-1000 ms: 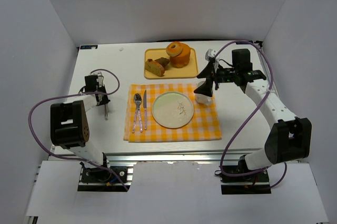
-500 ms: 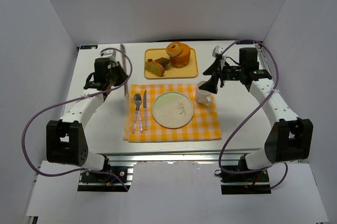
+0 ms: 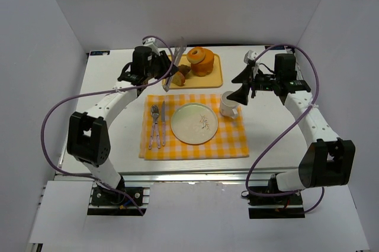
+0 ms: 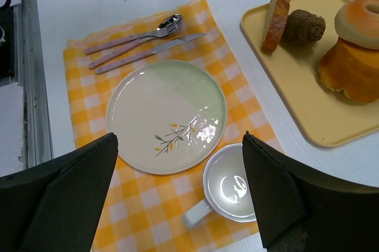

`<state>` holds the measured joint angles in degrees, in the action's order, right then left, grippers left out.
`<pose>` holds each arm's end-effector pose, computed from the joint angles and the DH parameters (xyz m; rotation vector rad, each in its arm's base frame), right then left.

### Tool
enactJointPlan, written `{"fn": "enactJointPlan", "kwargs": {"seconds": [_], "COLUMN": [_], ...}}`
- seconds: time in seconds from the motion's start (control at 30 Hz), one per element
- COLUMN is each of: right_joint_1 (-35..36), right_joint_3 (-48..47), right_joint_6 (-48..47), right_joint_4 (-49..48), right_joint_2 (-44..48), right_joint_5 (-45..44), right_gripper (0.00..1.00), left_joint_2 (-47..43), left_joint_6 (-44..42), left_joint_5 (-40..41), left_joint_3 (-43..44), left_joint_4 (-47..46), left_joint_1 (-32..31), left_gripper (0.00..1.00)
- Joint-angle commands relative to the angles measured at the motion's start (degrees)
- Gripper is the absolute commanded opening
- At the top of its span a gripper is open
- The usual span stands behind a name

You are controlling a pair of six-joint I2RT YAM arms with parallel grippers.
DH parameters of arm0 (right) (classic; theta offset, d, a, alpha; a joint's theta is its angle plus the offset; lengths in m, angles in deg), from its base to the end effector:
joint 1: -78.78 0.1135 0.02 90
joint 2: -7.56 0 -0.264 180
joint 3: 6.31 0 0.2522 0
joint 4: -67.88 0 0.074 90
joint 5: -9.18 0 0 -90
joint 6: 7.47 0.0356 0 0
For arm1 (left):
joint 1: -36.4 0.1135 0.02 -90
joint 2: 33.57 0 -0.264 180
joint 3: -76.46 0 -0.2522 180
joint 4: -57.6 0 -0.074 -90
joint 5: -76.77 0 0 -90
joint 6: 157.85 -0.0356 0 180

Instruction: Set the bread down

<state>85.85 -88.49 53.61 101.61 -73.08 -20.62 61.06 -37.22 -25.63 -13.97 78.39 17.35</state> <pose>0.3006 0.0684 0.3319 -1.1265 1.5652 0.8532 0.3665 -0.1347 0.3070 -0.0693 2.0954 -0.7569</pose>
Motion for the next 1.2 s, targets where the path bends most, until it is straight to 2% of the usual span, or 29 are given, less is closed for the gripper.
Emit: {"fn": "enactJointPlan", "kwargs": {"seconds": [0.0,0.1,0.3,0.5,1.17], "right_joint_1": [-0.9,-1.2,-1.7,-2.1,-2.1], "right_joint_3": [0.8,1.4,1.9,2.4,3.0], "right_joint_6": [0.5,0.7,0.9,1.0,1.4], "right_joint_4": [-1.8,-2.1,-2.5,-2.5,-3.0], "right_joint_2": [2.0,2.3,2.7,2.6,2.0], "right_joint_5": [1.8,2.0,2.4,2.5,3.3], "right_gripper": [0.89,0.89,0.9,0.89,0.89], "left_joint_2": [2.4,5.3,11.4,12.4,12.6], "left_joint_6": [1.4,3.9,7.8,9.0,17.4], "left_joint_5": [-1.8,-1.6,-0.5,0.7,-7.5], "left_joint_3": [4.6,7.2,14.0,16.9,11.6], "left_joint_4": [1.1,1.8,4.5,6.5,1.4], "left_joint_1": [-0.6,-0.6,-0.2,0.9,4.1], "left_gripper": [0.46,0.5,0.51,0.51,0.54]}}
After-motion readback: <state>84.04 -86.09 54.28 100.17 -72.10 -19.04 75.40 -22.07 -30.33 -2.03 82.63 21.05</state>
